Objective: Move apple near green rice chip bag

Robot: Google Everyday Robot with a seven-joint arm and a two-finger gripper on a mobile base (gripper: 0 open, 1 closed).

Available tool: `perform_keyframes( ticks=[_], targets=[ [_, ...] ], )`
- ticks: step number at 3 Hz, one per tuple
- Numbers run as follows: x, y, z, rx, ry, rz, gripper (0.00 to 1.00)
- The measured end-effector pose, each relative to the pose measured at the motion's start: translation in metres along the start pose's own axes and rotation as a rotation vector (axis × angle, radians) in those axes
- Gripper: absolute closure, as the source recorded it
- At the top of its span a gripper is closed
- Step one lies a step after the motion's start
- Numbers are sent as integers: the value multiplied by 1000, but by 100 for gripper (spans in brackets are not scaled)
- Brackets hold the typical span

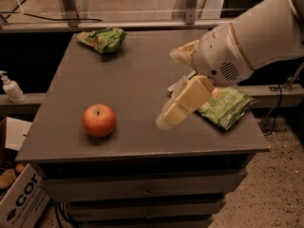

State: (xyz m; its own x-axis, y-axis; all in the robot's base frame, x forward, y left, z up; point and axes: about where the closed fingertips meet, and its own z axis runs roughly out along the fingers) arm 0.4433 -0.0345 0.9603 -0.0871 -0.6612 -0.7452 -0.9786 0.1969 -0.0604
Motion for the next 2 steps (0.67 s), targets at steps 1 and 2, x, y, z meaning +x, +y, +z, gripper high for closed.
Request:
perform_keyframes(
  ticks=[1,2],
  targets=[
    [2,10,13,40,4,-76,0],
    [19,9,57,90,20,-165,0]
  ],
)
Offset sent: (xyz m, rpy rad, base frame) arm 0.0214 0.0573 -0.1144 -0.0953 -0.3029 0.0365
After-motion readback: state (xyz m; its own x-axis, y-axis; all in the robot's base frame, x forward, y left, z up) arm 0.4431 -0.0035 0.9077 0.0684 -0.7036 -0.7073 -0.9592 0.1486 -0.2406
